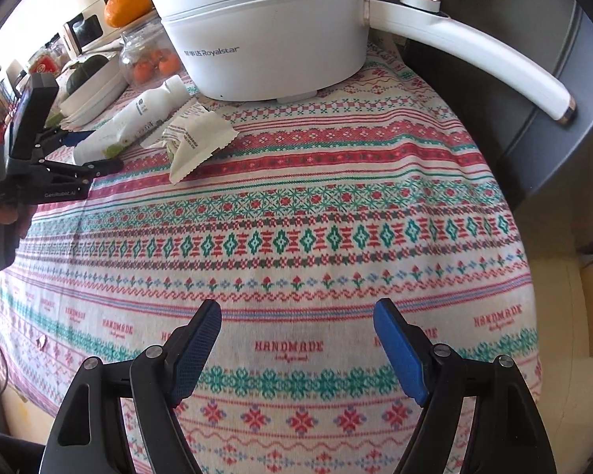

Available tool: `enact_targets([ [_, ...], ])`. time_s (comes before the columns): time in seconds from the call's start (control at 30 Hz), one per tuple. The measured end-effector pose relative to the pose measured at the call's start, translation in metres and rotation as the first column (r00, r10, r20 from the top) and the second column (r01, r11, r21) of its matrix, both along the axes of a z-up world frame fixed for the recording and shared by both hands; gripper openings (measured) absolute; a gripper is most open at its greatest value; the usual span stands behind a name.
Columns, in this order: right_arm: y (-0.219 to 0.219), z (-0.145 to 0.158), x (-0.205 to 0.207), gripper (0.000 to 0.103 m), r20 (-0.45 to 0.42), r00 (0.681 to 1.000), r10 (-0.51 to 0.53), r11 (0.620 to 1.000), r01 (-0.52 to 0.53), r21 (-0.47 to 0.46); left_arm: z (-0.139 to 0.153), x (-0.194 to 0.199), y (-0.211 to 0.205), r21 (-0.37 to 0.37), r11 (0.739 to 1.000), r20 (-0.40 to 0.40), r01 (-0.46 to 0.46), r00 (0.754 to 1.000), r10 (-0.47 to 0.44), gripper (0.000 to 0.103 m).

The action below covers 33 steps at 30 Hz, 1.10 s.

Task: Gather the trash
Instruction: 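Grasp the white milk bottle with the left tool, then grasp the white printed snack wrapper with the right tool, then carry the milk bottle and wrapper to the bin and open both tools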

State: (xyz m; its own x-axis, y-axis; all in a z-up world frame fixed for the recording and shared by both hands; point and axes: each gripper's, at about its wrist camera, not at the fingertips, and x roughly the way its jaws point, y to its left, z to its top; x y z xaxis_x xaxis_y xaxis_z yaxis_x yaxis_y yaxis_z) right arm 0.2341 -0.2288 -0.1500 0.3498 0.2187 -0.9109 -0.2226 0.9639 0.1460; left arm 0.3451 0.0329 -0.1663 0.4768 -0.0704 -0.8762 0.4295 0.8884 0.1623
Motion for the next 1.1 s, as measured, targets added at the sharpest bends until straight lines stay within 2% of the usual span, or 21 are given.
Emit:
enact_targets([
  [0.27, 0.029, 0.001, 0.022, 0.081, 0.056, 0.998, 0.029, 0.999, -0.031, 0.031, 0.017, -0.034, 0.019, -0.154, 0.986, 0.042, -0.065, 0.997, 0.072, 0.060],
  [0.5, 0.063, 0.008, 0.049, 0.081, 0.124, 0.990, 0.064, 0.996, -0.070, 0.047, 0.023, -0.085, 0.042, -0.239, 0.957, -0.041, -0.163, 0.987, 0.157, 0.060],
  [0.63, 0.077, 0.009, 0.066, 0.081, 0.147, 0.988, 0.041, 0.996, -0.053, 0.076, 0.019, -0.096, 0.056, -0.265, 0.945, -0.078, -0.193, 0.981, 0.178, 0.060],
  [0.9, 0.092, -0.007, 0.092, 0.080, 0.143, 0.989, -0.038, 0.994, 0.023, 0.105, 0.019, -0.127, 0.074, -0.306, 0.926, -0.089, -0.222, 0.975, 0.205, 0.059],
  [0.93, 0.093, -0.010, 0.095, 0.078, 0.139, 0.989, -0.047, 0.994, 0.032, 0.105, 0.018, -0.128, 0.074, -0.306, 0.925, -0.087, -0.227, 0.974, 0.210, 0.059],
  [1.0, 0.095, -0.015, 0.097, 0.059, 0.132, 0.990, -0.050, 0.994, 0.036, 0.104, 0.019, -0.133, 0.077, -0.311, 0.920, -0.084, -0.240, 0.971, 0.225, 0.059],
  [1.03, 0.097, -0.017, 0.098, 0.044, 0.131, 0.990, -0.047, 0.995, 0.035, 0.095, 0.020, -0.135, 0.078, -0.314, 0.917, -0.085, -0.246, 0.969, 0.231, 0.059],
  [1.07, 0.100, -0.016, 0.096, 0.022, 0.157, 0.986, -0.047, 0.997, 0.037, 0.062, 0.021, -0.136, 0.077, -0.315, 0.916, -0.086, -0.250, 0.968, 0.235, 0.059],
  [1.1, 0.102, -0.017, 0.096, 0.021, 0.149, 0.988, -0.029, 0.998, 0.020, 0.065, 0.023, -0.138, 0.078, -0.316, 0.914, -0.085, -0.253, 0.967, 0.238, 0.059],
])
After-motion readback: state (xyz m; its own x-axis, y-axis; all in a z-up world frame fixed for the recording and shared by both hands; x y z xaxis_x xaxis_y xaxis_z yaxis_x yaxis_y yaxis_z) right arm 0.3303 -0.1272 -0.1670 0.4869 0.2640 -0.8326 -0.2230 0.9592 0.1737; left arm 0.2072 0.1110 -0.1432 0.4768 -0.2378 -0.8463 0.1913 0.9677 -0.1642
